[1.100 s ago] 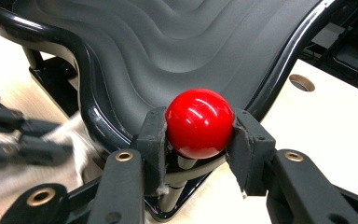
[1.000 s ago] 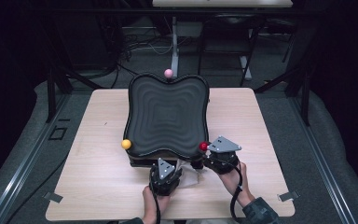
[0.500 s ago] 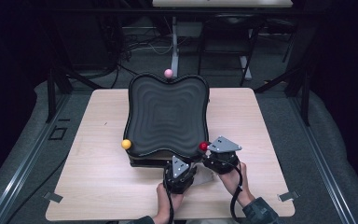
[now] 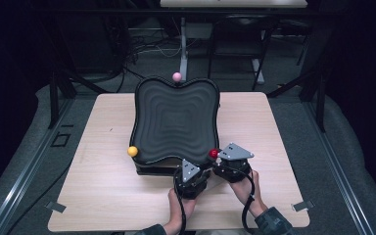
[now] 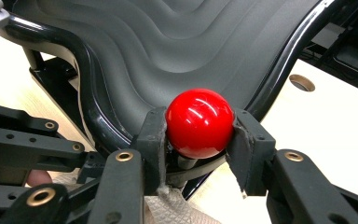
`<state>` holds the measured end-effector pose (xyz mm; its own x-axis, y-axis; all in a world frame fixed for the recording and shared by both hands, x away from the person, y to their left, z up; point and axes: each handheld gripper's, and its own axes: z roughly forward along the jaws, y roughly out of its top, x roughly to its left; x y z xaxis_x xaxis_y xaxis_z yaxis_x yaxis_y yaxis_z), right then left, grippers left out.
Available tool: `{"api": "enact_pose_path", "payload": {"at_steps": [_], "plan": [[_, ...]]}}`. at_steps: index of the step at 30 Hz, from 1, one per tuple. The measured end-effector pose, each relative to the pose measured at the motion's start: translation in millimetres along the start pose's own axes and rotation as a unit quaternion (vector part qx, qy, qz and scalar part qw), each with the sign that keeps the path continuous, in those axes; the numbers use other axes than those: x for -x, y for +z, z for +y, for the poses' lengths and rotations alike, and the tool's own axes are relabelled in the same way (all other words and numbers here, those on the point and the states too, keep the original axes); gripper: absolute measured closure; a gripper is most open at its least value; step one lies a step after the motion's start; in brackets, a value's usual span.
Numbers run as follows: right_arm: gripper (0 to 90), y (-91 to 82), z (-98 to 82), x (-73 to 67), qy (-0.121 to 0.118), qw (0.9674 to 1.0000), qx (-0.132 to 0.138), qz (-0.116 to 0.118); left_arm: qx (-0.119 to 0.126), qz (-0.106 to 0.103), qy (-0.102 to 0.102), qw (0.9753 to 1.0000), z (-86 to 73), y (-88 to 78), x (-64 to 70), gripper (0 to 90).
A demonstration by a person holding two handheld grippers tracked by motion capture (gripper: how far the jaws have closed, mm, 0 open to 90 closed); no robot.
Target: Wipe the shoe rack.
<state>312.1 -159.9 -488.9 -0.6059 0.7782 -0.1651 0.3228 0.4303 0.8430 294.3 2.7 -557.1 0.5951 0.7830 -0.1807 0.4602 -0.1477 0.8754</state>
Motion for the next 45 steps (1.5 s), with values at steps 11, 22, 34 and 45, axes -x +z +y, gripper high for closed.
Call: {"api": "enact_pose_path", "payload": {"at_steps": [11,22,34,45], "plan": [[59.9,0.0,0.0,-0.2,0.001,1.0,0.001,0.0,-0.016,0.003,0.001,0.9999,-4.6,13.4,0.2,76.3],[59.9,0.1,-0.1,0.1,0.0,1.0,0.001,0.001,-0.058,-0.005,-0.008,0.9983,-15.7,27.7,-6.5,76.5],[59.9,0.1,-0.1,0.0,0.0,1.0,0.001,0.002,-0.011,-0.005,0.016,0.9998,1.6,4.3,0.0,76.5],[59.9,0.1,-0.2,0.0,-0.001,1.0,0.001,0.001,-0.029,0.003,0.023,0.9993,-1.6,17.5,-0.5,76.4]]}}
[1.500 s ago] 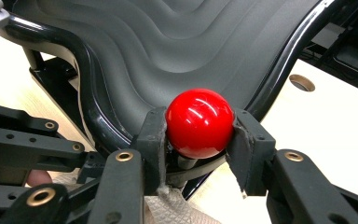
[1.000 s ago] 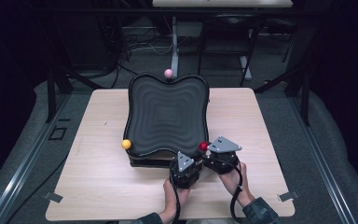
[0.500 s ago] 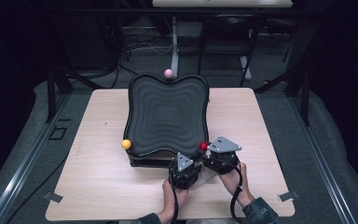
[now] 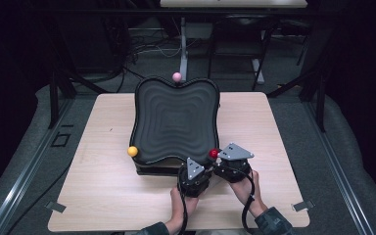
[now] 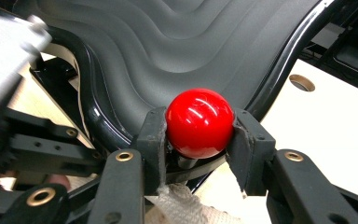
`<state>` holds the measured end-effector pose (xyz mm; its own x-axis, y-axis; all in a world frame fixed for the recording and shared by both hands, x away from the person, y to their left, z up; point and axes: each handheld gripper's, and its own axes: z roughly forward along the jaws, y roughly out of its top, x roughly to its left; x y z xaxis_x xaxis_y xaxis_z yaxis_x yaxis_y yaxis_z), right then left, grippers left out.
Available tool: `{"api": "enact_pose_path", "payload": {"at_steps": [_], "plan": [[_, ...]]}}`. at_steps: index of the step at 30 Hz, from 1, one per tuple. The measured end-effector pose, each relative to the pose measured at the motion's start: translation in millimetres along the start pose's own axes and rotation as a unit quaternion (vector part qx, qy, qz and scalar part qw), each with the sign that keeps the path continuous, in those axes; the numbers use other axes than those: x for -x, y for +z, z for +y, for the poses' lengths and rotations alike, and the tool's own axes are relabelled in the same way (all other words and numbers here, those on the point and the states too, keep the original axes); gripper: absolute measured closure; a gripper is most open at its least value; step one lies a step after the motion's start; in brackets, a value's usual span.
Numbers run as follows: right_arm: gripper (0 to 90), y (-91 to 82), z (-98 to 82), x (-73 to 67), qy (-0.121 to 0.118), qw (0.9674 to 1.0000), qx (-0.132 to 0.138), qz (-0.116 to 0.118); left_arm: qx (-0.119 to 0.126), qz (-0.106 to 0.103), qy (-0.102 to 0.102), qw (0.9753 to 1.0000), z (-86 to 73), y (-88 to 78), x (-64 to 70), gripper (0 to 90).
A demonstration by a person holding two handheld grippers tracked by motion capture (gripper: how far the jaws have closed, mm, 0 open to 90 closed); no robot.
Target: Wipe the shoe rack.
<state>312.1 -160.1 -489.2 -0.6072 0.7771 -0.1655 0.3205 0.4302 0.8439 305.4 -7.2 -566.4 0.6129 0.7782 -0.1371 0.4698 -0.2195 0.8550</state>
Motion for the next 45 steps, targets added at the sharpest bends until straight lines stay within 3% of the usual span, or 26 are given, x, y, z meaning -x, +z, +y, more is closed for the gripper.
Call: {"api": "enact_pose_path", "payload": {"at_steps": [4,5,13,24,30,32,36,45], "plan": [[59.9,0.1,-0.1,0.2,0.0,1.0,0.0,0.0,-0.025,-0.005,0.001,0.9997,-5.6,8.1,-3.2,74.7],[59.9,0.1,-0.1,0.3,0.001,1.0,0.0,0.0,-0.034,-0.008,-0.008,0.9994,-8.6,11.5,-5.0,74.7],[59.9,0.0,-0.2,0.4,0.0,1.0,0.001,0.001,-0.041,-0.026,0.002,0.9988,-11.0,1.8,-12.6,76.2],[59.9,0.1,-0.1,0.4,-0.002,1.0,0.0,0.0,-0.073,-0.049,0.018,0.996,-11.8,-52.2,-40.8,76.5],[59.9,0.1,-0.1,0.5,-0.004,1.0,0.0,0.0,-0.086,-0.053,0.028,0.9945,-11.1,-94.8,-59.0,76.3],[59.9,0.2,0.0,0.4,-0.005,1.0,0.0,0.0,-0.096,-0.061,0.022,0.9932,-14.5,-107.9,-68.5,76.3],[59.9,0.3,0.4,0.3,-0.007,1.0,-0.002,-0.001,-0.099,-0.058,0.008,0.9934,-20.3,-130.6,-83.9,76.2],[59.9,-0.2,-1.2,6.0,-0.005,1.0,-0.004,-0.006,-0.113,-0.029,0.019,0.993,-24.1,-156.0,-108.6,76.1]]}}
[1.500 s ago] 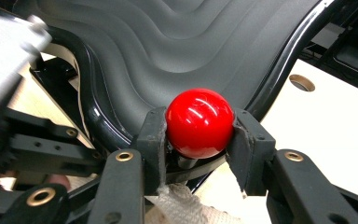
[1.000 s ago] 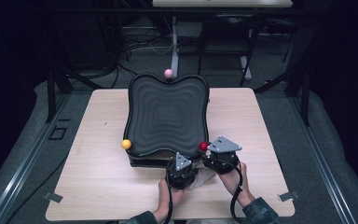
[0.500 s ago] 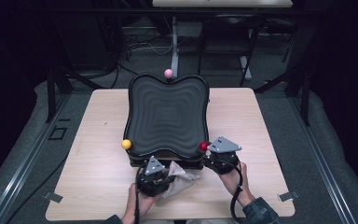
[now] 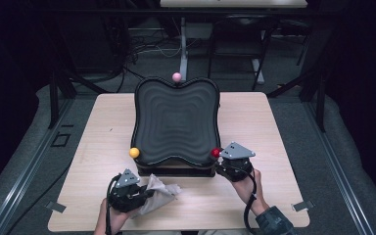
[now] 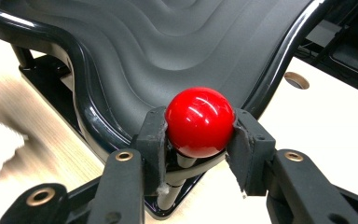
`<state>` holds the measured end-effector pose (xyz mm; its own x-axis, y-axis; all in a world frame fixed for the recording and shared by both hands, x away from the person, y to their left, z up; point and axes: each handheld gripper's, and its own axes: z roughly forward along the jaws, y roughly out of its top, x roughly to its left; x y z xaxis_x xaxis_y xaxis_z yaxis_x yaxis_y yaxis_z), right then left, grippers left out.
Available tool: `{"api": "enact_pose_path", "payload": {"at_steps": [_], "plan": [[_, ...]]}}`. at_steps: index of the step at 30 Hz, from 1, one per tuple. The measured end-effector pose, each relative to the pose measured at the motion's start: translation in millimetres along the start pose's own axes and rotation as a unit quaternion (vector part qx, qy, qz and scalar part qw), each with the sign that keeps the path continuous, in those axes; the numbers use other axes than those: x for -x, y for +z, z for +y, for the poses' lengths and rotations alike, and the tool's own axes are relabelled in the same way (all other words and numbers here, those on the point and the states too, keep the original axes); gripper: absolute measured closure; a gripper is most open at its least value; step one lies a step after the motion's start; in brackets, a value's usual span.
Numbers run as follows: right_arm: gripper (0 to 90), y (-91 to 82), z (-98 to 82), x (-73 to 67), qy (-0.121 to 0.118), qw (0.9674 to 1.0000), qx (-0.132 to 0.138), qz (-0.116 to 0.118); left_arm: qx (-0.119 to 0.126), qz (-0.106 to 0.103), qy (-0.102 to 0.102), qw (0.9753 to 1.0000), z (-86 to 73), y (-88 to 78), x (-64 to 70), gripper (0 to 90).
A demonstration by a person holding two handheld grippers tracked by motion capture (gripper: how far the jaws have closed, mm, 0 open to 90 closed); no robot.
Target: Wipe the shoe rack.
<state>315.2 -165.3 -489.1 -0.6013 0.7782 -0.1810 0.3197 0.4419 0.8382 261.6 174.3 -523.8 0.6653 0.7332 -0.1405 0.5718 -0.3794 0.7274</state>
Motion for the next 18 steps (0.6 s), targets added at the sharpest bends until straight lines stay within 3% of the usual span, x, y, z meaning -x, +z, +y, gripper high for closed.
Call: {"api": "enact_pose_path", "payload": {"at_steps": [4,10,18], "plan": [[59.8,-1.4,-0.3,2.7,0.002,1.0,-0.007,0.001,0.007,0.019,-0.007,0.9998,-2.0,-9.7,-12.1,76.2],[59.7,-3.2,-2.3,11.8,0.01,0.9998,-0.012,-0.008,-0.006,0.045,0.002,0.999,-6.0,-20.9,-26.4,76.4],[59.7,-6.3,-5.7,26.1,0.02,0.9993,-0.022,-0.022,-0.014,0.068,-0.005,0.9976,-8.1,-27.5,-39.4,76.5]]}}
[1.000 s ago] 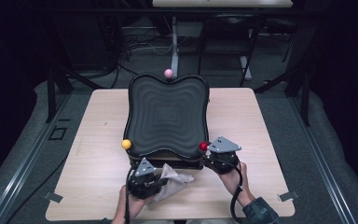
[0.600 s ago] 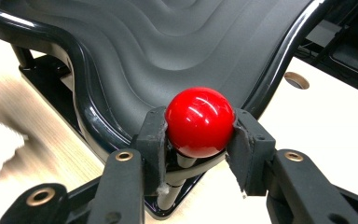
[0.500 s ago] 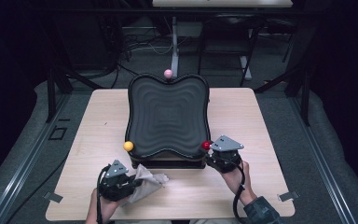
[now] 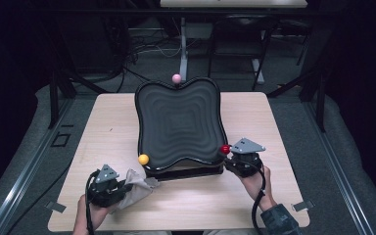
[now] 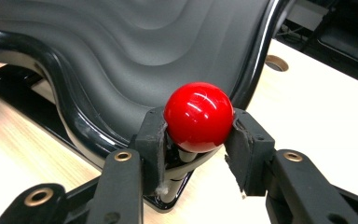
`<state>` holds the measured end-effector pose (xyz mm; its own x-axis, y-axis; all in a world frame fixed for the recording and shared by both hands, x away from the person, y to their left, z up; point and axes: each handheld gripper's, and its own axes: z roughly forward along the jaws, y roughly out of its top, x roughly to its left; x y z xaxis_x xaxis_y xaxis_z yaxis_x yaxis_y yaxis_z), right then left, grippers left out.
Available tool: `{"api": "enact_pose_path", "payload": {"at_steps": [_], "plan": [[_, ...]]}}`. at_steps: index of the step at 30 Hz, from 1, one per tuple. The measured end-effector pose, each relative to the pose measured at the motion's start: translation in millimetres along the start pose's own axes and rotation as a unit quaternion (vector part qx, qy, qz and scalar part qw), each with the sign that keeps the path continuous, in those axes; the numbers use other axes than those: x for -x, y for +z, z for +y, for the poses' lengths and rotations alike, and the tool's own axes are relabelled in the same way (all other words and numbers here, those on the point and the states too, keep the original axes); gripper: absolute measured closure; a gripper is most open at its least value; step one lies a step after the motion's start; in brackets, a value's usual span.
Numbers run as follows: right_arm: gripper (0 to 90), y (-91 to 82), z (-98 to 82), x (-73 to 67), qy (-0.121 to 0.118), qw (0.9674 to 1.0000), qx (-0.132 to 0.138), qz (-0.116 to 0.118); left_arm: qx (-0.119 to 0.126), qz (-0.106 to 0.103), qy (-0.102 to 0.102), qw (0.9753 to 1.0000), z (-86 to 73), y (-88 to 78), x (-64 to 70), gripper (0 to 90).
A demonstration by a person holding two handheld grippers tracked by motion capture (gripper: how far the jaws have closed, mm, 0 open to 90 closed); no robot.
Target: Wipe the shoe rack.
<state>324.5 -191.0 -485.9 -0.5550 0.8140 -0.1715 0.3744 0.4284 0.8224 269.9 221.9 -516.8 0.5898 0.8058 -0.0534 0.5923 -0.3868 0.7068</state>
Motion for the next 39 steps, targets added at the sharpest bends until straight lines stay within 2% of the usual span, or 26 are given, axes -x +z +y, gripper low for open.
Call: {"api": "enact_pose_path", "payload": {"at_steps": [3,4,5,11,12,14,17,25,33,36,39], "plan": [[59.7,-0.5,-0.8,6.9,0.007,0.9999,-0.005,0.011,0.001,0.004,-0.002,1.0,2.0,2.6,-2.7,76.6],[59.9,0.2,-2.9,14.0,0.018,0.9998,-0.004,-0.003,-0.001,0.003,0.001,1.0,3.1,3.2,-3.2,76.6],[60.0,0.1,-3.7,17.6,0.021,0.9997,-0.006,-0.006,0.001,0.007,0.002,1.0,4.0,4.0,-2.7,76.6],[60.9,1.3,-7.4,37.8,0.043,0.999,-0.012,-0.008,0.007,0.016,0.01,0.9998,10.4,7.8,-0.9,76.6],[61.1,2.3,-7.6,40.2,0.048,0.9987,-0.011,-0.018,0.005,0.019,0.013,0.9997,11.4,8.9,-0.3,76.6],[61.3,4.1,-7.6,46.1,0.054,0.9983,-0.014,-0.018,0.002,0.027,0.02,0.9994,12.3,11.5,0.4,76.6],[61.5,8.5,-7.7,52.6,0.064,0.9975,-0.011,-0.027,0.003,0.031,0.018,0.9993,13.6,13.7,-1.3,76.6],[62.3,16.9,-6.4,65.3,0.081,0.9957,-0.015,-0.042,0.013,0.03,0.015,0.9993,20.6,20.0,-4.8,76.7],[62.1,18.8,-7.7,73.4,0.101,0.9936,-0.016,-0.047,0.012,0.028,0.025,0.9992,28.9,28.6,-2.7,76.7],[53.8,17.8,-6.7,73.0,0.103,0.9932,-0.023,-0.05,0.013,0.026,0.027,0.9992,31.3,30.9,-2.7,76.7],[49.5,11.9,-3.7,70.3,0.103,0.9931,-0.021,-0.052,0.014,0.027,0.03,0.9991,31.7,32.1,-3.0,76.7]]}}
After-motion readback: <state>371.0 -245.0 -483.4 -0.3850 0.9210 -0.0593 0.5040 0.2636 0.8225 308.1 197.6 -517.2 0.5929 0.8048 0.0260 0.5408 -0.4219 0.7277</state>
